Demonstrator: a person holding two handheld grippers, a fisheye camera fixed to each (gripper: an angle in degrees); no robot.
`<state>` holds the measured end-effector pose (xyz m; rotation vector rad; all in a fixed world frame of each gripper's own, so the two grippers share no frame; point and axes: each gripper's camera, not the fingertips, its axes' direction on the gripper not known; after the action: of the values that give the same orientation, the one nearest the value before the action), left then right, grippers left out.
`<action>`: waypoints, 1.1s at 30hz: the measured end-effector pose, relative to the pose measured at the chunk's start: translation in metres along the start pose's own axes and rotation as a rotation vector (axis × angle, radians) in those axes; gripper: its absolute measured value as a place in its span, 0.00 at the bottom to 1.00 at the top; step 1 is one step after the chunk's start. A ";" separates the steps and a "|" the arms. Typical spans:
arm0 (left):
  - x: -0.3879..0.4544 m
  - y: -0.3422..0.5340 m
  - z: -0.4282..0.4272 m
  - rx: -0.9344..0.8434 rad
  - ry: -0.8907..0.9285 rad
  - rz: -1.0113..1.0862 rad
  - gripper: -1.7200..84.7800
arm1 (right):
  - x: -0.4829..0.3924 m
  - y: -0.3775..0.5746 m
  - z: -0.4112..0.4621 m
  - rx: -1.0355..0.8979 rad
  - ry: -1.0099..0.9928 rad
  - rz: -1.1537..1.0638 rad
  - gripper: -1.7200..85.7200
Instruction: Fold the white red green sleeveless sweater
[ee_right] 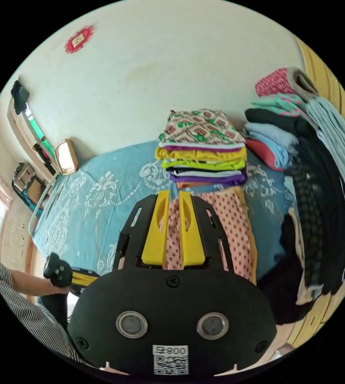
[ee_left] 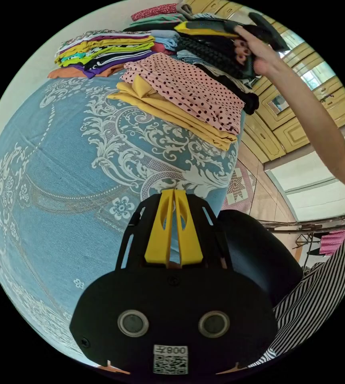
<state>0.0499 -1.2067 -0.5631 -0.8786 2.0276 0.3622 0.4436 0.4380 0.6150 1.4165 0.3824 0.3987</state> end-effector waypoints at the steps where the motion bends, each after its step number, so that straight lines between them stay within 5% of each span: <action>1: 0.000 0.002 -0.002 0.000 -0.001 0.004 0.02 | -0.011 -0.027 0.009 0.003 0.011 -0.027 0.09; 11: -0.009 0.054 -0.034 0.075 -0.028 -0.010 0.02 | -0.064 -0.197 0.077 -0.038 0.148 -0.041 0.11; 21: -0.042 0.106 -0.069 0.103 -0.013 0.013 0.02 | -0.071 -0.250 0.098 -0.139 0.234 -0.006 0.07; 33: -0.128 0.214 -0.174 0.224 0.052 -0.149 0.02 | -0.122 -0.266 -0.052 0.054 -0.128 -0.118 0.02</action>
<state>-0.1587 -1.0927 -0.3738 -0.8996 1.9894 0.0290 0.3223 0.3949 0.3474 1.4556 0.3723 0.2020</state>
